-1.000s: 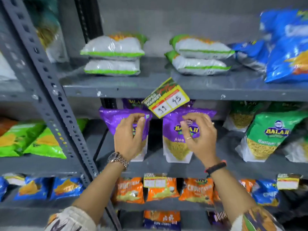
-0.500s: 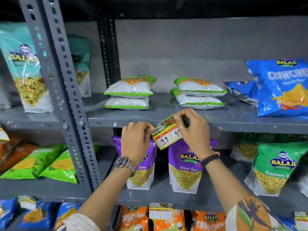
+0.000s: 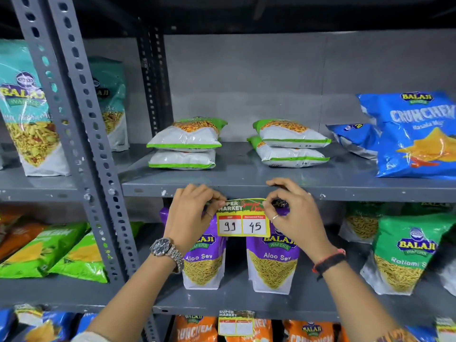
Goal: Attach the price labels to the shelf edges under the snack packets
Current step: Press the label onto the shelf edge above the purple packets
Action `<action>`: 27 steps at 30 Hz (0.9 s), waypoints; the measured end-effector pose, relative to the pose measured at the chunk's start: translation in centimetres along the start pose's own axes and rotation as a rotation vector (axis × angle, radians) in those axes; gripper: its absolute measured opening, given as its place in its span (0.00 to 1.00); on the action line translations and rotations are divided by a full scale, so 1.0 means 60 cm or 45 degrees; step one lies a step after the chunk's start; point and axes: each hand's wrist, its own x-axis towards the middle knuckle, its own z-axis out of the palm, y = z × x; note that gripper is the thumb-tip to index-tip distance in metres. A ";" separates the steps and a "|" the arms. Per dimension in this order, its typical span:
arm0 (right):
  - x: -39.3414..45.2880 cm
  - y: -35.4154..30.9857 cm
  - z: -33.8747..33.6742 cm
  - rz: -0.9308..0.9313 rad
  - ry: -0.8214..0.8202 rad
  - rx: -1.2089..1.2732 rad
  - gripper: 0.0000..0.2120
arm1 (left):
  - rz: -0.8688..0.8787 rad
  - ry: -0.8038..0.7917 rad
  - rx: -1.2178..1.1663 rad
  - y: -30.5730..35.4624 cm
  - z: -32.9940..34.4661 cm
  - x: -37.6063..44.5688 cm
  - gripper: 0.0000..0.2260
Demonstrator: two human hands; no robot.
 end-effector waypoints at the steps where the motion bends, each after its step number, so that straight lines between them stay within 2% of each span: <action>1: 0.002 0.000 0.000 0.006 0.011 -0.002 0.04 | -0.003 -0.002 -0.003 -0.002 0.002 0.001 0.05; 12: 0.023 -0.007 0.016 0.046 0.200 0.027 0.04 | 0.015 0.095 0.013 -0.007 0.004 0.038 0.07; 16: 0.023 -0.009 0.023 0.087 0.259 0.038 0.09 | -0.064 0.128 -0.018 -0.003 0.012 0.039 0.07; 19: 0.029 -0.014 0.031 0.131 0.252 -0.055 0.14 | -0.148 0.189 -0.023 0.001 0.018 0.039 0.08; 22: 0.042 -0.019 0.044 0.123 0.223 -0.210 0.21 | -0.136 0.177 0.026 0.002 0.023 0.041 0.11; 27: 0.047 -0.014 0.030 0.164 0.171 -0.037 0.16 | -0.079 0.151 0.033 -0.007 0.020 0.048 0.07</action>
